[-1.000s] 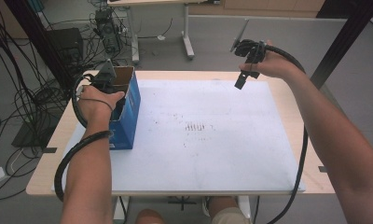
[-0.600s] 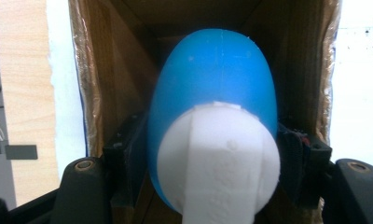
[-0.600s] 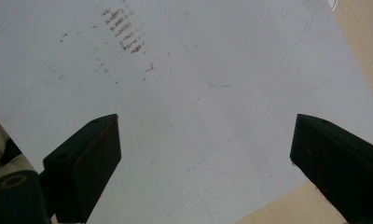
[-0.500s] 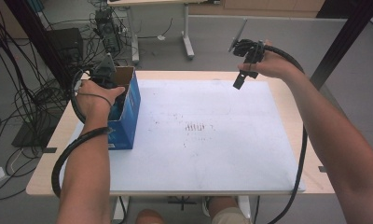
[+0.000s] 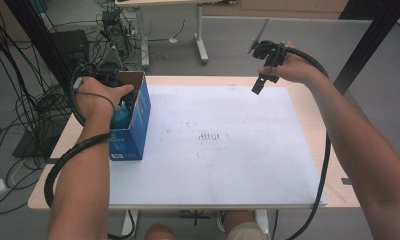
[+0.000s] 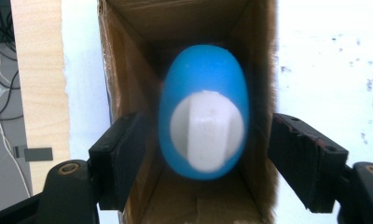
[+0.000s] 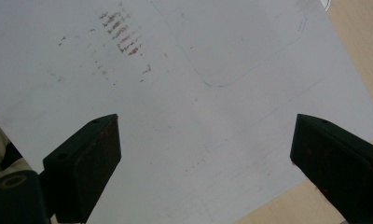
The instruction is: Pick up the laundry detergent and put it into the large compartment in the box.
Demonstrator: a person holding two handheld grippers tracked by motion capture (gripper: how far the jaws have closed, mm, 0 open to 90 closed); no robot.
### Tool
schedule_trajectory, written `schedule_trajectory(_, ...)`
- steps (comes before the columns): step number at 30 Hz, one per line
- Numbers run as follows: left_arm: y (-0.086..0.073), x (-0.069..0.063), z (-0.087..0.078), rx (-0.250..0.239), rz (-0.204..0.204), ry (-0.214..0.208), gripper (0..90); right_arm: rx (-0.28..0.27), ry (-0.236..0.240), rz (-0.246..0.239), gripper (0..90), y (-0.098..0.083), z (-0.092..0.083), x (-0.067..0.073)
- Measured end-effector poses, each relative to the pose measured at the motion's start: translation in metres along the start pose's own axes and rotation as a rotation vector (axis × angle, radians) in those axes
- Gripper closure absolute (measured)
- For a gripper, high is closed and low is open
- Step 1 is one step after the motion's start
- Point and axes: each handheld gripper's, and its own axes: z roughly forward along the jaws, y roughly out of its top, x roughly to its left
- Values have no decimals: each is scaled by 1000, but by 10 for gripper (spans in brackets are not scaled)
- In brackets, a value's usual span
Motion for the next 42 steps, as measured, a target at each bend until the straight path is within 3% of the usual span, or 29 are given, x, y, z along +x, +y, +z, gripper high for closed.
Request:
schedule_trajectory(3, -1, -4, -12, -14, 29, -2, 253, 2, -1, 6, 85, 1, 0, 0)
schedule_trajectory(6, -2, -11, -25, -26, 84, -10, 225, 2, -2, 9, 85, 1, 0, 0)
schedule_trajectory(10, 0, -24, -41, -34, 192, -52, 192, 0, -3, 20, 79, 0, 0, -2)
schedule_trajectory(18, -1, -68, -66, -46, 444, -82, 160, 4, -9, 32, 77, 0, 0, -2)
schedule_trajectory(36, -24, -158, -76, -48, 899, -95, 131, 1, -17, 60, 69, -8, 0, -7)
schedule_trajectory(42, -36, -178, -76, -67, 1040, -105, 144, 5, -20, 70, 67, -10, 3, -8)
